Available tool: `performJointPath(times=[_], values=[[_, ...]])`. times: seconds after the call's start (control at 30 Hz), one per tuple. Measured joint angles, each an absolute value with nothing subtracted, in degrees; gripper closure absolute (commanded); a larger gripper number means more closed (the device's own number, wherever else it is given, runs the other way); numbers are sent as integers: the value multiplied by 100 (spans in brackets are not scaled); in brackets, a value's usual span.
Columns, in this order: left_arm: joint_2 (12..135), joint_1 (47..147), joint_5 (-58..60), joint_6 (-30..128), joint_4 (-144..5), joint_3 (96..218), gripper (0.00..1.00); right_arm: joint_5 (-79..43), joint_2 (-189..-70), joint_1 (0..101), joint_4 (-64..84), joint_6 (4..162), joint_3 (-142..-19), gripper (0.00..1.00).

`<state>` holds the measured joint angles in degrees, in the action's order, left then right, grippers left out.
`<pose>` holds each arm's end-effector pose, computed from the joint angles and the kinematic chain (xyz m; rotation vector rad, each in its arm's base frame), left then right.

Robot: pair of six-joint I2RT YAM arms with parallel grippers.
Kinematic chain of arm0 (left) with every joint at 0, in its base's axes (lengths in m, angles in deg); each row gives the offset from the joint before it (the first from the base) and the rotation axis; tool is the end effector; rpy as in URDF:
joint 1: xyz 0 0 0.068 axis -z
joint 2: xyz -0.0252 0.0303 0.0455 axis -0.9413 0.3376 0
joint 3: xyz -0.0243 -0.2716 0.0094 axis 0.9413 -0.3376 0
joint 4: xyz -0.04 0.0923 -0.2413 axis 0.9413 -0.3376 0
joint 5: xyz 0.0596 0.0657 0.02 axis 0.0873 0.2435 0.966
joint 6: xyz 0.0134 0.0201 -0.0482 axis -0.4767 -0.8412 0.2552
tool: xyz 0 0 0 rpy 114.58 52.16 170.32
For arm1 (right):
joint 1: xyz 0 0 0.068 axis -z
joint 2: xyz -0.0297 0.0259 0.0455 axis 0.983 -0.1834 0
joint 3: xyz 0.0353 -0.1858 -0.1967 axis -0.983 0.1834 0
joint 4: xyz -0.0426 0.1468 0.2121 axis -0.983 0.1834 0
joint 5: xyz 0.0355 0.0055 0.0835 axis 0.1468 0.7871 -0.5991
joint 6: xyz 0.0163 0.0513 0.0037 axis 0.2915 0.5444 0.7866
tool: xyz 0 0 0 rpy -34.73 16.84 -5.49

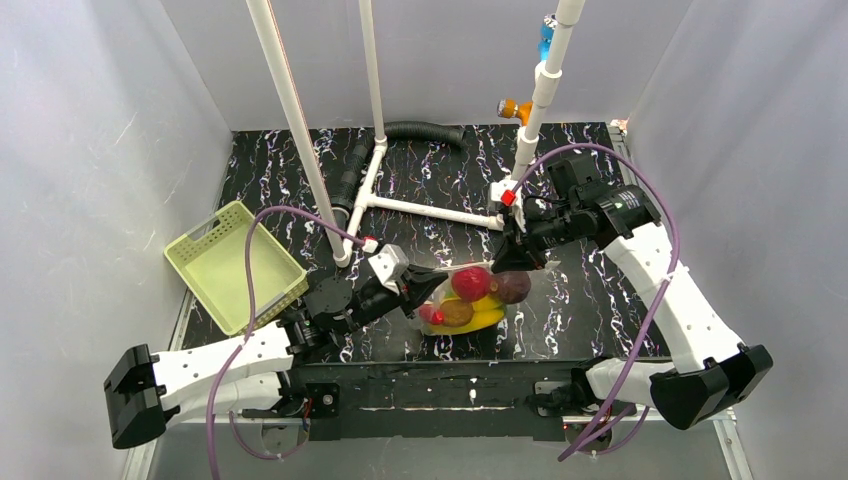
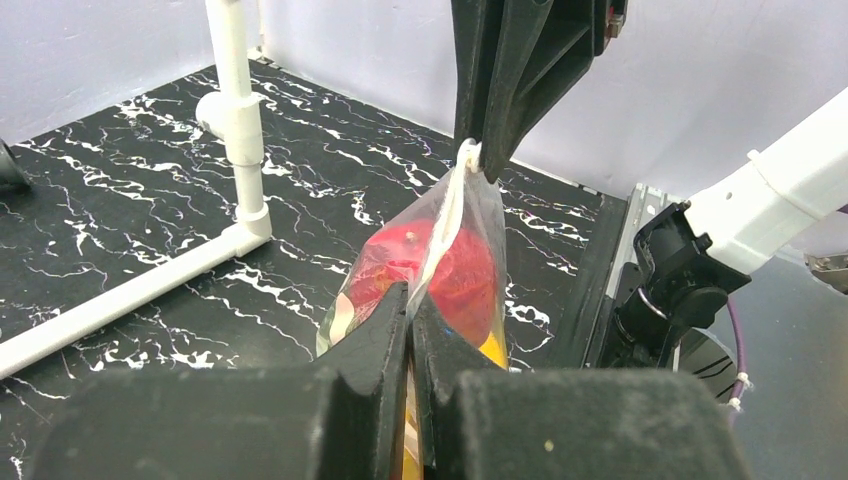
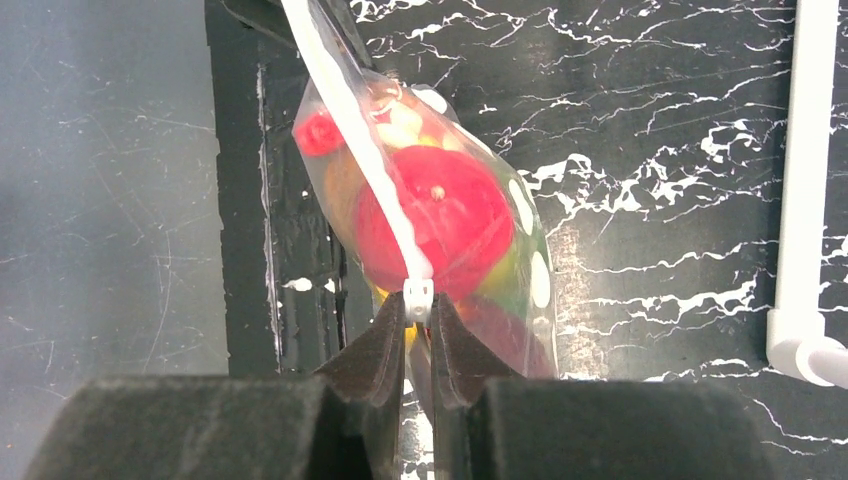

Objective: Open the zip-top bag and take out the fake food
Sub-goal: Unzip the zipper food storage bag at the center of the board.

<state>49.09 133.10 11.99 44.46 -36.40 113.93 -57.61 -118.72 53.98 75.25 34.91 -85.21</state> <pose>0.0975 -0.1865 0.3084 0.6269 1.2586 -0.9904 0.1862 0.1175 0.3829 -1.5222 1.7553 0.8910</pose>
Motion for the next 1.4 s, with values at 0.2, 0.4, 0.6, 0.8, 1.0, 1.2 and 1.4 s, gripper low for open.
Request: performJointPath(times=[0.2, 0.4, 0.6, 0.8, 1.0, 1.2, 1.4], values=[[4712, 13310, 1295, 4383, -3731, 11323, 100, -5739, -11782, 5575, 7506, 3496, -8433, 99], [4551, 13310, 1389, 4326, -3856, 11234, 100, -5741, -11634, 5822, 7392, 3494, -8223, 99], [4411, 13312, 1518, 4236, -3963, 11186, 100, -5739, -11382, 6183, 7246, 3450, -7963, 99], [4284, 13312, 1645, 4142, -4074, 11140, 100, -5682, -11221, 6366, 7204, 3362, -7747, 99], [4159, 13312, 1749, 4083, -4142, 11079, 100, -5584, -11210, 6473, 7147, 3310, -7686, 99], [4061, 13312, 1833, 4048, -4212, 11000, 100, -5475, -11135, 6535, 7112, 3233, -7587, 99], [3965, 13312, 1898, 4031, -4243, 10921, 100, -5389, -11122, 6556, 7095, 3203, -7504, 99]])
